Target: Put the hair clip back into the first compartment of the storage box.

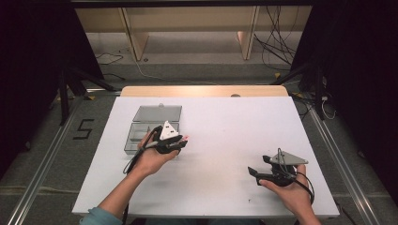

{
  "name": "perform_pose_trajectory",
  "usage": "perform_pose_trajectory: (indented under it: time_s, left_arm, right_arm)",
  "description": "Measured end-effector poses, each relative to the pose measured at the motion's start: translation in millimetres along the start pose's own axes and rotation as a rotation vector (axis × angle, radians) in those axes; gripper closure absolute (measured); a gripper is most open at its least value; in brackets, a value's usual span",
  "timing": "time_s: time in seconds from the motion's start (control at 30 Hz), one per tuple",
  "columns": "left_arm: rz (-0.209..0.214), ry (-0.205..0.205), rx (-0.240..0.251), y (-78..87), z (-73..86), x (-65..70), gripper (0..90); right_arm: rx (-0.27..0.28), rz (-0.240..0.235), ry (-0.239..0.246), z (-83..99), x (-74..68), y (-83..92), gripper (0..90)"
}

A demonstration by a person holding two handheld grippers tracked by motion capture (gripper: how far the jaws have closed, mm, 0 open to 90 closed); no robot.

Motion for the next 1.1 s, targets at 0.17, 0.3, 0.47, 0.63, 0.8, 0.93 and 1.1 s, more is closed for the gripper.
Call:
perform_pose_trajectory:
  time_s: [0.17, 0.3, 0.47, 0.63, 0.8, 0.93, 1.1]
  left_arm:
    - [-0.01, 0.013, 0.002, 1.6, -0.3, -5.7, 68.7]
    - [-0.023, 0.013, -0.001, 2.0, 0.4, -10.2, 68.7]
    - [-0.036, 0.021, 0.0, 3.9, 0.0, -15.3, 68.7]
    - [-0.049, 0.025, -0.004, 5.8, 0.8, -22.0, 68.7]
    - [-0.055, 0.036, -0.002, 7.7, 0.9, -26.9, 68.7]
    - [-0.054, 0.036, -0.002, 8.0, 1.1, -28.3, 68.7]
    - [-0.064, 0.045, 0.001, 8.7, 1.3, -32.0, 68.7]
  right_arm:
    - [0.004, 0.0, 0.0, -0.6, 0.1, 0.1, 25.7]
    - [0.001, 0.002, -0.002, -0.4, 0.4, 0.1, 25.7]
    - [0.004, 0.002, 0.002, -0.6, 0.5, 0.6, 25.7]
    - [0.009, 0.004, 0.0, -1.6, 0.7, 1.8, 25.6]
    - [0.003, 0.002, 0.003, -0.6, 0.7, 1.0, 25.6]
    - [0.006, 0.002, 0.004, -1.2, 0.9, 1.1, 25.6]
    - [0.006, 0.002, 0.004, -1.3, 0.6, 1.6, 25.6]
Point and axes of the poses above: each handheld gripper's, and its own axes: y roughly backward along the jaws, z roughly out of its underside, x roughly to its right, the point moved 10 cm from there along -y, roughly forward along the jaws, and after that the axes turned 10 degrees about -z, right-handed, at the moved point
